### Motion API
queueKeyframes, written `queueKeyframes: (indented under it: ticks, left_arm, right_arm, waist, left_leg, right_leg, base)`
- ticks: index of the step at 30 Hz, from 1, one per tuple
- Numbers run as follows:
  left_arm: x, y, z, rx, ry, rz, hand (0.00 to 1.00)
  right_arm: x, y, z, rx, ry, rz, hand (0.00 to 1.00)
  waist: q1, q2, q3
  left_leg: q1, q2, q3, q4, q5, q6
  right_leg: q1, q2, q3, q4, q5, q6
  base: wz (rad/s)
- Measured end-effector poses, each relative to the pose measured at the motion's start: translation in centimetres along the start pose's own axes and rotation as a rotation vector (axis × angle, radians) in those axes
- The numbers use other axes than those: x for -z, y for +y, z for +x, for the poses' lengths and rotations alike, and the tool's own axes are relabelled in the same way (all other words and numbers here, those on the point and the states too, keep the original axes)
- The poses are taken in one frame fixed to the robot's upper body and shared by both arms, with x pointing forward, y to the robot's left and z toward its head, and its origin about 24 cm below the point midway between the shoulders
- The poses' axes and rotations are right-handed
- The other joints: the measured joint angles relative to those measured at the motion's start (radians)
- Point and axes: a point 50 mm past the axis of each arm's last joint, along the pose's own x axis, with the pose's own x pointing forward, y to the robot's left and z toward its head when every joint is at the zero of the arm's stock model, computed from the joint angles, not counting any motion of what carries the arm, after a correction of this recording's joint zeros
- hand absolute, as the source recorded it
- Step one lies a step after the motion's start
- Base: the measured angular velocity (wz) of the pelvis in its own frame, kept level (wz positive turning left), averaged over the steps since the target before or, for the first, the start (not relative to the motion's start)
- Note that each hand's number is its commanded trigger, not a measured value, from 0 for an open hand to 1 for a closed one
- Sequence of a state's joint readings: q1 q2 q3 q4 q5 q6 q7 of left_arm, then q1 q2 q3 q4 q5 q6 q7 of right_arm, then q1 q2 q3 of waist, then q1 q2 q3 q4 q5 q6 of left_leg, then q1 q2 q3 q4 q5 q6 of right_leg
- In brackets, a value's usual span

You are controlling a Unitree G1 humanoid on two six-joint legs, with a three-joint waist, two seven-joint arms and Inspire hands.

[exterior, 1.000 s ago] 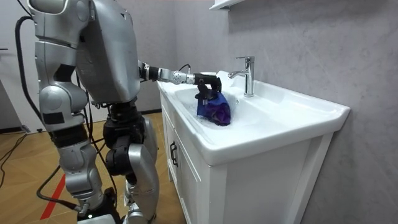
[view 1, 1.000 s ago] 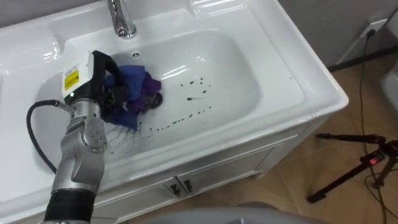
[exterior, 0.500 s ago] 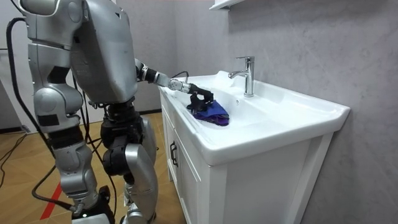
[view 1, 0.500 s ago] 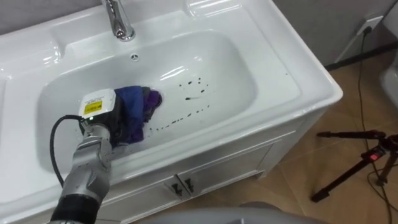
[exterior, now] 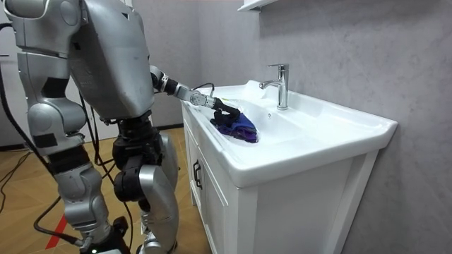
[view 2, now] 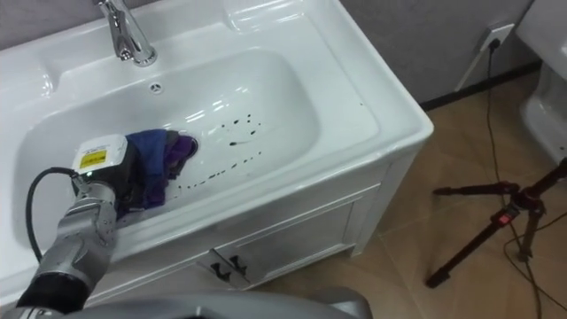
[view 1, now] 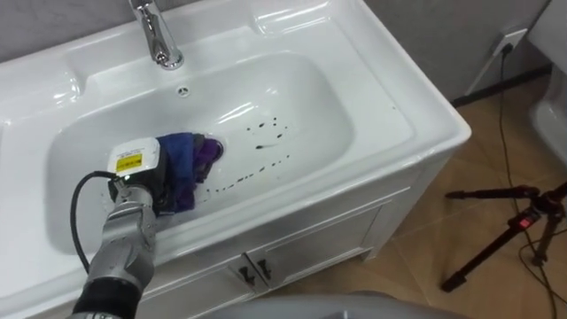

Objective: Wipe basin

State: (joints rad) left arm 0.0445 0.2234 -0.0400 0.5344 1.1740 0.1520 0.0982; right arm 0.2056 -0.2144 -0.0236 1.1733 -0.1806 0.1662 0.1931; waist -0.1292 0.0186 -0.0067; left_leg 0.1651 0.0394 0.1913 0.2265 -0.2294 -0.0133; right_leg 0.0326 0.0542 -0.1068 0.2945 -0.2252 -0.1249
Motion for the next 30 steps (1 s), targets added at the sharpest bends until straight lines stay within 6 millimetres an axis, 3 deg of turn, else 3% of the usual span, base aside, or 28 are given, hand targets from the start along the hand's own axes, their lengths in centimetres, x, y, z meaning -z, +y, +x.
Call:
queueKeyframes:
  ticks: [8, 16, 23, 30]
  left_arm:
    - [0.7, -0.1, -0.2, -0.001, 0.013, 0.099, 1.0]
    - [3.8, 0.1, -0.6, 0.019, 0.089, 0.228, 1.0]
    - [4.2, 0.6, -0.6, -0.006, 0.097, 0.236, 1.0]
    - [6.0, 2.3, -0.7, -0.044, 0.13, 0.264, 1.0]
  right_arm:
    - [-0.5, -0.6, -0.1, 0.028, -0.008, -0.012, 0.0]
    - [-0.3, -3.5, -0.7, 0.106, -0.012, 0.04, 0.0]
    - [-1.1, -4.0, -0.8, 0.128, -0.043, 0.05, 0.0]
    - [-0.9, -4.6, -1.0, 0.15, -0.062, 0.063, 0.0]
  waist:
    - [0.0, 0.006, 0.0002]
    - [0.02, 0.053, -0.0015]
    - [0.042, 0.066, -0.0021]
    - [0.068, 0.082, -0.0045]
  left_leg:
    - [0.002, 0.002, -0.002, 0.012, 0.0, 0.0]
    - [-0.045, 0.008, -0.002, 0.044, -0.003, -0.005]
    - [-0.085, 0.018, -0.003, 0.087, -0.008, -0.013]
    - [-0.086, 0.019, -0.008, 0.088, -0.007, -0.014]
  right_leg:
    - [-0.003, 0.004, 0.012, 0.017, -0.009, -0.012]
    - [-0.037, 0.006, 0.01, 0.033, -0.014, -0.021]
    - [-0.045, 0.005, -0.01, 0.034, -0.016, -0.03]
    - [-0.045, 0.008, -0.014, 0.034, -0.017, -0.035]
  base:
    - [-0.05]
    - [-0.01]
    - [0.1]
    - [0.0]
